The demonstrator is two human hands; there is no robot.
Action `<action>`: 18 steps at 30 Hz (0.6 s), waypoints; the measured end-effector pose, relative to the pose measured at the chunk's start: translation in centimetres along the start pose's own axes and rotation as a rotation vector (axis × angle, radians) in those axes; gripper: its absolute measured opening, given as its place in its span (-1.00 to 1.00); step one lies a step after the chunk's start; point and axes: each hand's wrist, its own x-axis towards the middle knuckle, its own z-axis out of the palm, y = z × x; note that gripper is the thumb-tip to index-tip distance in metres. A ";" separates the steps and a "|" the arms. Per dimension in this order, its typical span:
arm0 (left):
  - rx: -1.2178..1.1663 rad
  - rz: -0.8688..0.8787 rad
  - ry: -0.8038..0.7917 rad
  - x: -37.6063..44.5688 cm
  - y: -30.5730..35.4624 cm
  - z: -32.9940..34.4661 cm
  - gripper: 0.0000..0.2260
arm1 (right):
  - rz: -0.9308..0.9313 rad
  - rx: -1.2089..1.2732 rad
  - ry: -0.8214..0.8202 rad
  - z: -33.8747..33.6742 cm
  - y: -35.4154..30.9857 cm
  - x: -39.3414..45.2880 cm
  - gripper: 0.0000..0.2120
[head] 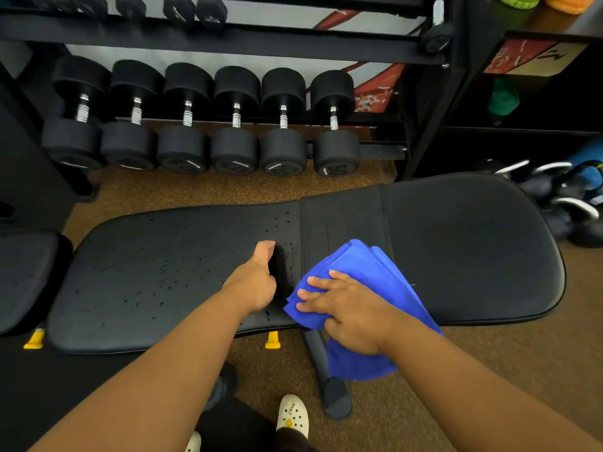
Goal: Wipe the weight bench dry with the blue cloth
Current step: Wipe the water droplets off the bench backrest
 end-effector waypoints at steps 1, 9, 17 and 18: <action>0.000 -0.003 -0.002 0.0 0.0 0.0 -0.36 | -0.011 0.013 0.002 0.1 0.0 -0.2 -0.49; 0.010 -0.012 -0.010 0.0 -0.2 0.0 -0.34 | -0.064 0.208 -0.030 -0.4 0.9 -2.4 -0.56; 0.040 0.014 -0.026 0.2 -0.4 0.1 -0.33 | 0.109 0.301 0.171 -1.4 2.6 -2.9 -0.47; 0.056 0.016 -0.024 0.2 -0.3 0.1 -0.33 | 0.144 0.262 0.219 -1.4 2.4 -2.4 -0.44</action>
